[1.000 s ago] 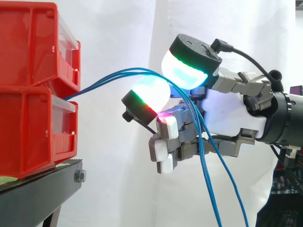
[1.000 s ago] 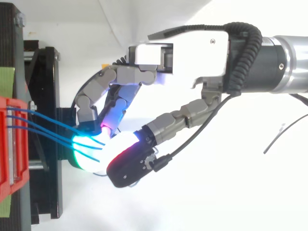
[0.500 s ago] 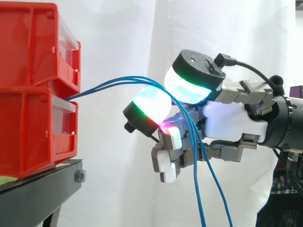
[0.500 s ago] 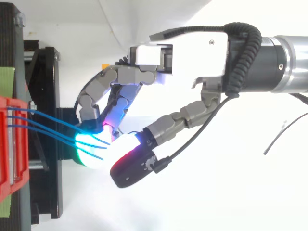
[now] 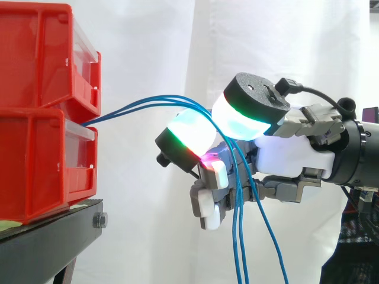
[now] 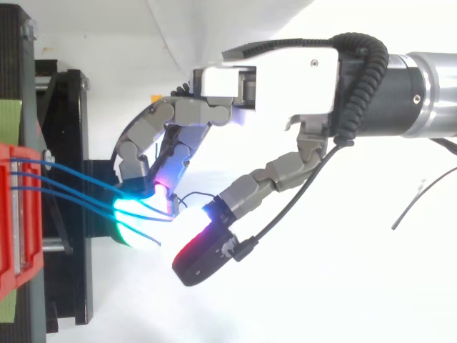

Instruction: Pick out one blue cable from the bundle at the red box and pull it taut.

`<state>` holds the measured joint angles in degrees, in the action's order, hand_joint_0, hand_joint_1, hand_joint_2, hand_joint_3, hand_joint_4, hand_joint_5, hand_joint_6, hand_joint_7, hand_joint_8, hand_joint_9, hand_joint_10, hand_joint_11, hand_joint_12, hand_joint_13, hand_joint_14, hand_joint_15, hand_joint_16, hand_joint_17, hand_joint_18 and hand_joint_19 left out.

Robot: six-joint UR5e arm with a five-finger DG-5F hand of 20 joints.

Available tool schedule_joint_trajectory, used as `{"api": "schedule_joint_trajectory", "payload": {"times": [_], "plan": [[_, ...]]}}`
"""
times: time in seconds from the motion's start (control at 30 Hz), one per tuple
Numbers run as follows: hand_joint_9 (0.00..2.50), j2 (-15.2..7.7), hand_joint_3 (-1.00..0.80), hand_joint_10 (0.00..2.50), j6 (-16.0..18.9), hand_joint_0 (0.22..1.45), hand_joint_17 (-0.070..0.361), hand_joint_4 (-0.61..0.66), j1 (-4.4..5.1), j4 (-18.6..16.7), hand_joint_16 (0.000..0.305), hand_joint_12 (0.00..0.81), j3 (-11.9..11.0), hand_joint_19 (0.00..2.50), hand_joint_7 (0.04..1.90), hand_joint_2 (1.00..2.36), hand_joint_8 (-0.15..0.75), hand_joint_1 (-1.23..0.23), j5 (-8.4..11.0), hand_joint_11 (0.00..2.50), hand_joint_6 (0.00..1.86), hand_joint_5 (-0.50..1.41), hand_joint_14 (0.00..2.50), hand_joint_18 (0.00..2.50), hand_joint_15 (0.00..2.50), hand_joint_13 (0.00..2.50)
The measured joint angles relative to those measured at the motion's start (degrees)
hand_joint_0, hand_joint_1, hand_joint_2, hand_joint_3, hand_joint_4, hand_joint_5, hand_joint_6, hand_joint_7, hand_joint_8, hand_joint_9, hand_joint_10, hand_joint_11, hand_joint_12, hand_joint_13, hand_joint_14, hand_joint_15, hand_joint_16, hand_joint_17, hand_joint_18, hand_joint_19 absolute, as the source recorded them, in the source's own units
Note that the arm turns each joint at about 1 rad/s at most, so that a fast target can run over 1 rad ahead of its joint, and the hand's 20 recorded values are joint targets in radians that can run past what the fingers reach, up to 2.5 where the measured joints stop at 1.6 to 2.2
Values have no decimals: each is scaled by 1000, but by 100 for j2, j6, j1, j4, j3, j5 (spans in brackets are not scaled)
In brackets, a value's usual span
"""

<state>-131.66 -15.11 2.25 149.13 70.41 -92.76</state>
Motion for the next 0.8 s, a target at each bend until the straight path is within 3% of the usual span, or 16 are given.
{"api": "schedule_joint_trajectory", "payload": {"times": [0.2,0.57,0.8], "plan": [[1064,-2,-500,30,-1,767,117,-125,-1,-1,52,383,0,627,952,1000,308,-970,3,740,950,-112,25,795,600,937],[1108,-1,-500,29,-1,507,126,54,-4,-6,56,395,2,628,818,1000,312,-943,-2,750,931,-98,23,835,607,964],[1128,0,-500,28,5,490,132,81,-14,-6,59,405,2,640,849,1000,316,-603,-17,704,880,-88,24,845,603,987]]}}
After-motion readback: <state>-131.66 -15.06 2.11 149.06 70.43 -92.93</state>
